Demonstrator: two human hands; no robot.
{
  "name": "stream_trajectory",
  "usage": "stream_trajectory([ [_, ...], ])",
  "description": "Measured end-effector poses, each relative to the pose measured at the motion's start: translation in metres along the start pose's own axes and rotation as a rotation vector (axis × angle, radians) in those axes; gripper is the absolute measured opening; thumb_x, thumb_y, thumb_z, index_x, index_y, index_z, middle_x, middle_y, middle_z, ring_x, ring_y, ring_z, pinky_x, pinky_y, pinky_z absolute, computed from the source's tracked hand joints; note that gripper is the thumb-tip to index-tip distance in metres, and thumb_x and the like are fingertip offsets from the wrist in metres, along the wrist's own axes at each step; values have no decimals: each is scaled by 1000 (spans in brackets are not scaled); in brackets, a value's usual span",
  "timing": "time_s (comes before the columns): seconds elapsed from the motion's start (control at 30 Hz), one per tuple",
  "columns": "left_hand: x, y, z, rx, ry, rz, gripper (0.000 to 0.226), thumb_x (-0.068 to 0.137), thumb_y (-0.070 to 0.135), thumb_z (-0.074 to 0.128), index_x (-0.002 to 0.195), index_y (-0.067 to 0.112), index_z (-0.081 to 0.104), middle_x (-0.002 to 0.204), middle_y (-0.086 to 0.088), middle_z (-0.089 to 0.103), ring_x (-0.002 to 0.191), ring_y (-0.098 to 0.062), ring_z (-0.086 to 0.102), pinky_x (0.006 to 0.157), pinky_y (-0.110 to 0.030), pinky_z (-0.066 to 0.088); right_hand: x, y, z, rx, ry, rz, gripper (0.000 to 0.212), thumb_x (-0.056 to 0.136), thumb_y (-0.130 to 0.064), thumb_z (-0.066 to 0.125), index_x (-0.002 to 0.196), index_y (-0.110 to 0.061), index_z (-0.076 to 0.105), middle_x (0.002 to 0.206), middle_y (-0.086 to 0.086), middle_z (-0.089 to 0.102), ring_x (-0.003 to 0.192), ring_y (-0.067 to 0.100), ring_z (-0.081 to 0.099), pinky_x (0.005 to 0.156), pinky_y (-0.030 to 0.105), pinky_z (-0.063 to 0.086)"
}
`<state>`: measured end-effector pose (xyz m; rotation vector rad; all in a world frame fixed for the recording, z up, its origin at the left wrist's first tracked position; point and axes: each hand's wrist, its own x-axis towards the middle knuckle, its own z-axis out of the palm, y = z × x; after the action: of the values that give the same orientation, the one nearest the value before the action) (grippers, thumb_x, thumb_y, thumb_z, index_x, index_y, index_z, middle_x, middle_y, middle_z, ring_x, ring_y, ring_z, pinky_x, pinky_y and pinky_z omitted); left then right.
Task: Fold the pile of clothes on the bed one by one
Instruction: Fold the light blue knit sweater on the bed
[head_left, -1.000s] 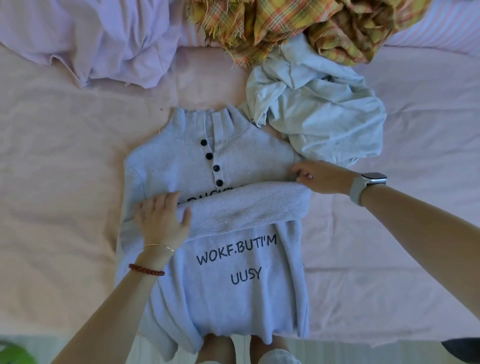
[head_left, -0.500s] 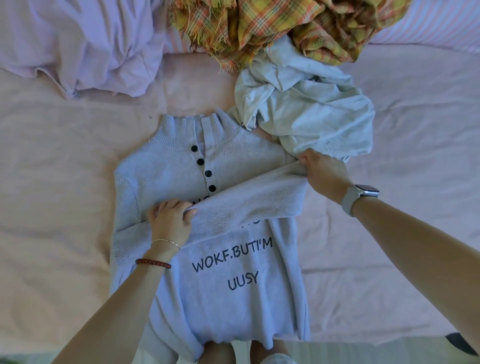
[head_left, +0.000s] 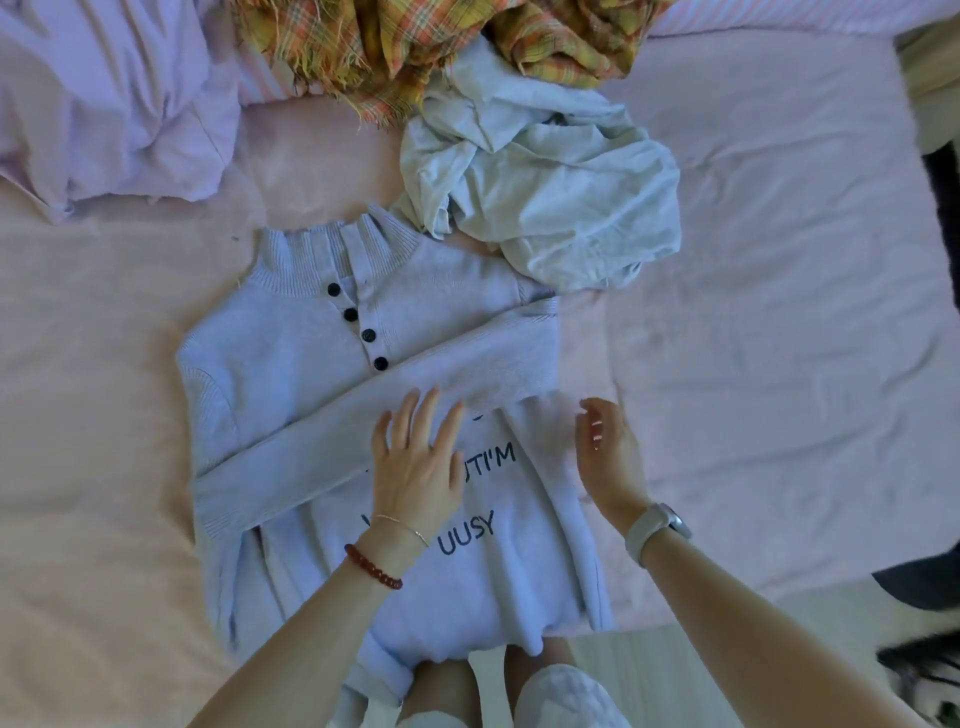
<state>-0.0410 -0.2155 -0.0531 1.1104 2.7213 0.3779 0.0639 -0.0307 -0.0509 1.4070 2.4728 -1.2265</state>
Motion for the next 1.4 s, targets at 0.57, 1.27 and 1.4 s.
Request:
stream_trajectory([
  [0.57,-159,-32,21,184,-344,161,105,41,40,90,131,20,40,134,-17,51,126,-32,34,92,-62,40,-145,88,16,-153,-30,443,13,94,-17,41,95,-7,50,97,19,62,90,38,57,64,34,34],
  [1.27,-221,-92,-13,225,-166,280,22,62,10,41,75,20,57,61,3,57,53,-21,56,60,-29,22,-177,120,-4,-343,-143,109,38,93,-16,46,129,-28,46,110,14,45,100,38,48,82,40,37],
  [1.4,-239,-83,7,183,-187,224,36,71,26,37,101,22,57,102,-5,65,90,-26,58,80,-35,31,-182,118,10,-695,-88,-105,64,79,-1,46,139,-21,39,133,15,41,118,36,43,96,47,33],
])
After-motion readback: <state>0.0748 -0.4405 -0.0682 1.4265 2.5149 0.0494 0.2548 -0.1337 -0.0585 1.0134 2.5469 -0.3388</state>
